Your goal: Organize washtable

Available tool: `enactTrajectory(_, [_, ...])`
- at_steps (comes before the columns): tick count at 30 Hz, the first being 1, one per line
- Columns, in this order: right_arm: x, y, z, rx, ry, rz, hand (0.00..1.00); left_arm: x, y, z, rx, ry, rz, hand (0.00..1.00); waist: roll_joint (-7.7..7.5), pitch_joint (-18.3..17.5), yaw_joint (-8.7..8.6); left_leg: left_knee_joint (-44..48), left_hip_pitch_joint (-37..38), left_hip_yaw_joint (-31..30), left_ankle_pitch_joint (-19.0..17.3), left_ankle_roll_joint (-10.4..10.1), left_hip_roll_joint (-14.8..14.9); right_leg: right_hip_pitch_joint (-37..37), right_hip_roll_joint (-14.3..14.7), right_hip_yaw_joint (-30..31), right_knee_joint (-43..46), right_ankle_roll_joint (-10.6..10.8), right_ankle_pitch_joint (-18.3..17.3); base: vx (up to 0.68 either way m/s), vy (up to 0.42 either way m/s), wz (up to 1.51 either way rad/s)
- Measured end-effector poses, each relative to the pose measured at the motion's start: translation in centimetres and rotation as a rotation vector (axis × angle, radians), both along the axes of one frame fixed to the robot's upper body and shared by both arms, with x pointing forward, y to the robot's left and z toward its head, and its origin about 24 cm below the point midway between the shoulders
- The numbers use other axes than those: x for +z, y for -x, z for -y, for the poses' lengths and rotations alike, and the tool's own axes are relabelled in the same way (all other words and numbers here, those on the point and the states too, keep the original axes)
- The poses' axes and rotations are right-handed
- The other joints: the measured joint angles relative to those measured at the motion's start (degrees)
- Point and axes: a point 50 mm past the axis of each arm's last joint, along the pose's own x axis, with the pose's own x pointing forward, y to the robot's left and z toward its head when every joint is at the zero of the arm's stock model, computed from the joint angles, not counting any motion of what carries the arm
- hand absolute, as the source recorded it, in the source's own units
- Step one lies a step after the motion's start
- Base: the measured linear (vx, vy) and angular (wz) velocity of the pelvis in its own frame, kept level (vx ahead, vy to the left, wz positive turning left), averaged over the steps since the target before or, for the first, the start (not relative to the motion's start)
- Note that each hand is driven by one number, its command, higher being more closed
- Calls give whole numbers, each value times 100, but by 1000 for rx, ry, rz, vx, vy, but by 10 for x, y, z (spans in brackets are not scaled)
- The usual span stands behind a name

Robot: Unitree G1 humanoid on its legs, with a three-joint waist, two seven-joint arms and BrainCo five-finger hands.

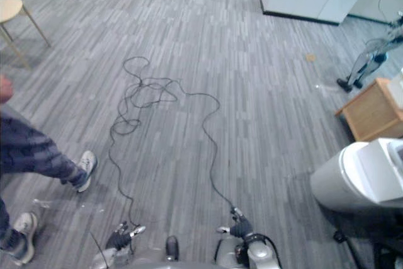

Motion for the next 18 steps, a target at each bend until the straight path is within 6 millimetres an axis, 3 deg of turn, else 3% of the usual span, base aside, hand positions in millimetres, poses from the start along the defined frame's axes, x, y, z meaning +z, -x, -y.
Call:
enactTrajectory(2, [1,-1,-1,-13,-11,12,0,-2,3,1,-9,-1,-23,0,-18,-12,-134,61,139,-196,-236,-195,-4,-210,131,119,-706,20,260,271,-31,51])
enactTrajectory(4, [2,-2,1,-27,-17,16,0,-3,4,0,-7,-2,-28,0,-16,-16,-169,226,175,-322,-440,-353,-13,-285,125,183,-789,-123,399,359,-96,68])
enactTrajectory(6, [1,0,1,-33,-16,5,0,-3,13,-7,58,-1,-39,0,-10,-162,-124,975,89,-451,-824,-824,111,-144,347,7,-1008,-360,628,625,-205,66])
enactTrajectory(7, [-1,5,-3,-42,-28,-8,0,-2,13,-12,92,-1,-33,0,-118,-213,-126,1590,-158,-362,-870,-902,98,-15,404,15,-1180,-475,912,554,-214,57])
enactTrajectory(8, [2,3,2,-59,-22,12,0,-3,11,-4,137,35,-22,0,80,-176,-108,3140,-705,-172,-894,-1066,435,287,629,-97,-1262,-538,949,536,-237,24])
enactTrajectory(9, [4,2,6,-60,-12,27,0,-3,13,0,194,64,0,0,319,-159,-21,4520,-1188,78,-382,-1032,884,764,874,-60,-1552,-660,762,548,-215,-7])
enactTrajectory(10, [5,1,8,-61,-6,31,0,-2,13,4,223,84,13,0,406,-104,49,5026,-1368,125,-341,-1032,1054,963,983,34,-1630,-716,725,576,-156,-68])
enactTrajectory(11, [4,1,8,-66,-8,21,0,-2,9,8,240,105,27,0,447,-83,184,5379,-1579,189,-591,-981,1134,1292,1079,227,-1798,-795,648,463,-85,-68])
enactTrajectory(13, [2,1,3,-68,-25,11,0,-1,7,8,257,116,42,0,412,-61,225,5081,-1917,435,-872,-824,994,1813,1042,471,-2247,-834,623,645,-114,-65])
enactTrajectory(15, [2,-2,-2,-67,-37,10,0,0,4,7,276,122,63,0,367,-35,240,4194,-2341,520,-899,-770,701,2227,921,592,-2653,-859,605,565,-17,-51])
enactTrajectory(16, [-1,0,-3,-68,-37,-7,0,1,3,7,293,133,73,0,348,-25,310,3169,-2536,496,-747,-857,487,2431,832,647,-2830,-819,574,520,91,-55])
enactTrajectory(17, [-2,2,-3,-68,-36,-18,0,2,0,8,306,143,86,0,343,-5,429,1984,-2671,337,-346,-893,272,2655,739,734,-2981,-686,439,527,123,-61])
enactTrajectory(18, [-3,3,-2,-68,-32,-24,0,3,-3,9,313,152,98,0,400,23,516,1314,-2792,217,-63,-970,255,2844,752,805,-3089,-600,338,556,203,-59])
